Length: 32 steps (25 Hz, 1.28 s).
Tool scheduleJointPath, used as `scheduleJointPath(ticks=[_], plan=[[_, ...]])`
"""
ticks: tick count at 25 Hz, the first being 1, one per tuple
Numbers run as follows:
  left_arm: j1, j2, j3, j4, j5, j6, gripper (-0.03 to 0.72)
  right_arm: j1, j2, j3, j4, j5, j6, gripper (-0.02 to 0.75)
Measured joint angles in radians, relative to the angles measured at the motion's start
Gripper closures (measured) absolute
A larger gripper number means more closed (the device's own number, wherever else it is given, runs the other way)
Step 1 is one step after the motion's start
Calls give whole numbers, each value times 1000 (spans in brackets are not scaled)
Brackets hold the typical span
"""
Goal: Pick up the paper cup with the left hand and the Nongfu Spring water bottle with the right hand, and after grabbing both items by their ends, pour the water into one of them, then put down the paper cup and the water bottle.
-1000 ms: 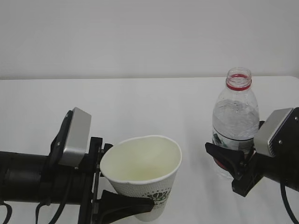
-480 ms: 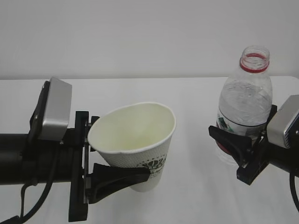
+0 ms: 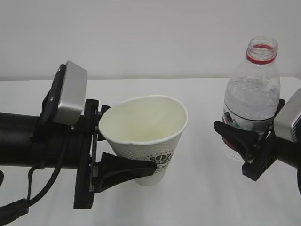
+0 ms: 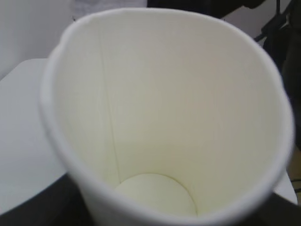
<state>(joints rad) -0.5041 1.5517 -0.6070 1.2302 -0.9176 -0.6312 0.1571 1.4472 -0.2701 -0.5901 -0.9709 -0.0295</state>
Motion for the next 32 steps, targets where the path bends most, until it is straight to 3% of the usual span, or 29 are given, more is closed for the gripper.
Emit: scheduleJointPath(ticks=[14,21,32], plan=[[0,0,0,13,2,-19,214,2,-128,-146,-190,245,114,266],[-1,0,0,41,2,-20,214,112,-149,-239,-217,427,113,266],[-1,0,0,44,0,-20,214,137,-149,-317,-329,450,80,267]])
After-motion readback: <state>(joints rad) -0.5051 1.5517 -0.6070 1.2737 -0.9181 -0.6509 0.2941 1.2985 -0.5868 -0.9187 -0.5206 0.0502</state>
